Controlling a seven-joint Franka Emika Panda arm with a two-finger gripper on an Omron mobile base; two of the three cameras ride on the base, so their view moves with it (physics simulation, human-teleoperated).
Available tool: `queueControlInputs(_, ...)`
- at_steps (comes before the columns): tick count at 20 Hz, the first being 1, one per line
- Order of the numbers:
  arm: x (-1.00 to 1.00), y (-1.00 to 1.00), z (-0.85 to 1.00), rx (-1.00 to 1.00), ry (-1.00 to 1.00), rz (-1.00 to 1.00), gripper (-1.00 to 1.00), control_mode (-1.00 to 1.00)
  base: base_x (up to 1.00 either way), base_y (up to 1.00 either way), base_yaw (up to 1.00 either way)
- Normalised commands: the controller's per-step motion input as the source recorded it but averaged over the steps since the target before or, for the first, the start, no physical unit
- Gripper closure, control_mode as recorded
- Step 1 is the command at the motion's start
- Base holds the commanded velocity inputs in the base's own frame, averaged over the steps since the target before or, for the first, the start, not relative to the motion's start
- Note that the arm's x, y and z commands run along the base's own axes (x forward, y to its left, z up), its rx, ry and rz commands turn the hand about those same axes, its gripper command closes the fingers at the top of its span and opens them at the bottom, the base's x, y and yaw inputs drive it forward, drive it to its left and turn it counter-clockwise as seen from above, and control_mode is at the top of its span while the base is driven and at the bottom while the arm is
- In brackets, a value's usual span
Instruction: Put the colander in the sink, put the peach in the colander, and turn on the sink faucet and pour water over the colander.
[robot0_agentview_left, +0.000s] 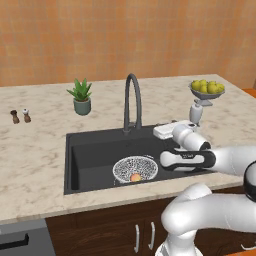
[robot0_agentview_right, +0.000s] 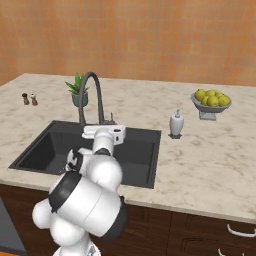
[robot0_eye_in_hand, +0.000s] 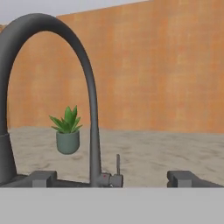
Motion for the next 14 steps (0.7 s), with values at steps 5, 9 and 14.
queueControlInputs(5,0.06,0.0,0.0,0.0,0.0,0.0,-1.0,-1.0,0.0,0.0,0.0)
queueControlInputs(9,0.01,0.0,-0.12,0.0,0.0,0.0,-1.0,-1.0,0.0,0.0,0.0)
queueControlInputs(14,0.44,0.0,-0.12,0.01,0.0,0.0,-1.0,-1.0,0.0,0.0,0.0)
